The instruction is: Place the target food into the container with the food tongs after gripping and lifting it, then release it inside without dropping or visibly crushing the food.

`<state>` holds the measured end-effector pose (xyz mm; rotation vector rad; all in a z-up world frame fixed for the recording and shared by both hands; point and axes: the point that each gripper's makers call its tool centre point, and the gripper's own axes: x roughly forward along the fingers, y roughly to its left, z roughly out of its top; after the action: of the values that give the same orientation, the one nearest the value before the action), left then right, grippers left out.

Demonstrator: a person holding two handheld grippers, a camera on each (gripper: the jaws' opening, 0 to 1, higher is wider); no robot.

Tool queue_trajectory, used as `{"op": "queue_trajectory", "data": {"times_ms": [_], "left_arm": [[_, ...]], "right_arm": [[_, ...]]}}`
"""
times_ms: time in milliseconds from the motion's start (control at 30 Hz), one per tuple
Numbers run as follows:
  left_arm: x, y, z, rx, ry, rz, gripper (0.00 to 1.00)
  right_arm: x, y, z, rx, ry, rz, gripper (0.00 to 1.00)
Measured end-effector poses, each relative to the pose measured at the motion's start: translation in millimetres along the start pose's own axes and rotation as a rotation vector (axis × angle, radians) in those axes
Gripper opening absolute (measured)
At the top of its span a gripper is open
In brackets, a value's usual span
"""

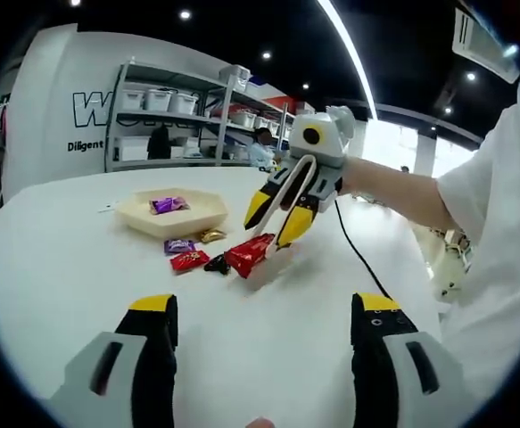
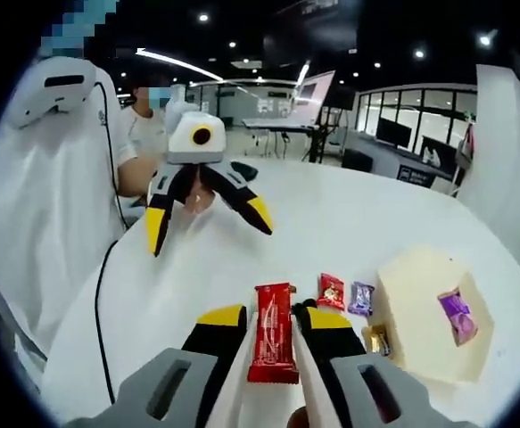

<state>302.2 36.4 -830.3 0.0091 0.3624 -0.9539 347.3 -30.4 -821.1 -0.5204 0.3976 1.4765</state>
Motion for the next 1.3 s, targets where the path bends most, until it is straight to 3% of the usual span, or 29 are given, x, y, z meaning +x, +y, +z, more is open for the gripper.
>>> {"op": "queue_trajectory", "data": {"times_ms": [667,1000,1300], "left_arm": [[-2,2.9,-0.6,-0.001,0.000,0.008,0.78],[-3,5.8,-1.6,-0.002,0.004,0.018,0.78],[-4,9.0,-2.1,-0.004,0.007,0.027,0.77]], "right_arm": [[-21,-60,29.4,-0.024,-0.004,-0.066,0.18],[-20,-100,21.9,0.014,0.003,-0.097,0.18],[-11,-123,7.8,0.047,0.016,-0.105,0.18]]}}
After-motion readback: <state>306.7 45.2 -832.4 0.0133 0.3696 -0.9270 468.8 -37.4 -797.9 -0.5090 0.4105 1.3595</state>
